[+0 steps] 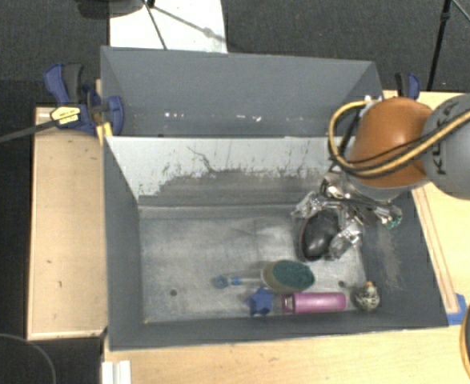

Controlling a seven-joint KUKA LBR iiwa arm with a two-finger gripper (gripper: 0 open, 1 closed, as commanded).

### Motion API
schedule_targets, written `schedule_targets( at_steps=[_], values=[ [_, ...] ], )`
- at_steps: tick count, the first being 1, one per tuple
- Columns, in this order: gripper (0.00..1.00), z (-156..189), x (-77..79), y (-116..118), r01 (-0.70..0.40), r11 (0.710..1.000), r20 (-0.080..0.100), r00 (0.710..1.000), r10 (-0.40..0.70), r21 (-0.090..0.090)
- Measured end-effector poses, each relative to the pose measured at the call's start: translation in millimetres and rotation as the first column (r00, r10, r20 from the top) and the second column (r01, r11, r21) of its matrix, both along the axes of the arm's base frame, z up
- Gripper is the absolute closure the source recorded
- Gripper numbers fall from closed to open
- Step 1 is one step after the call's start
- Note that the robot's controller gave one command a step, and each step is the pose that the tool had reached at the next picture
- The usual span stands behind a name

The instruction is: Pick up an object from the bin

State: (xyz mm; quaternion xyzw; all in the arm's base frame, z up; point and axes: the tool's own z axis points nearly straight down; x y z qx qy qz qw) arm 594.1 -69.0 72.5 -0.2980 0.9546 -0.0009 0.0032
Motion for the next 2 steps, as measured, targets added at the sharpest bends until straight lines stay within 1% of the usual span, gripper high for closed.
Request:
schedule_targets(
  at_steps=[1, 2],
  values=[
    [0.0, 29, -2.7, 1, -0.219, 0.976, 0.001, 0.976, 0.219, -0.001],
    [0.0, 41, -1.5, -18, -0.366, 0.93, 0.002, 0.93, 0.366, -0.002]
  ],
)
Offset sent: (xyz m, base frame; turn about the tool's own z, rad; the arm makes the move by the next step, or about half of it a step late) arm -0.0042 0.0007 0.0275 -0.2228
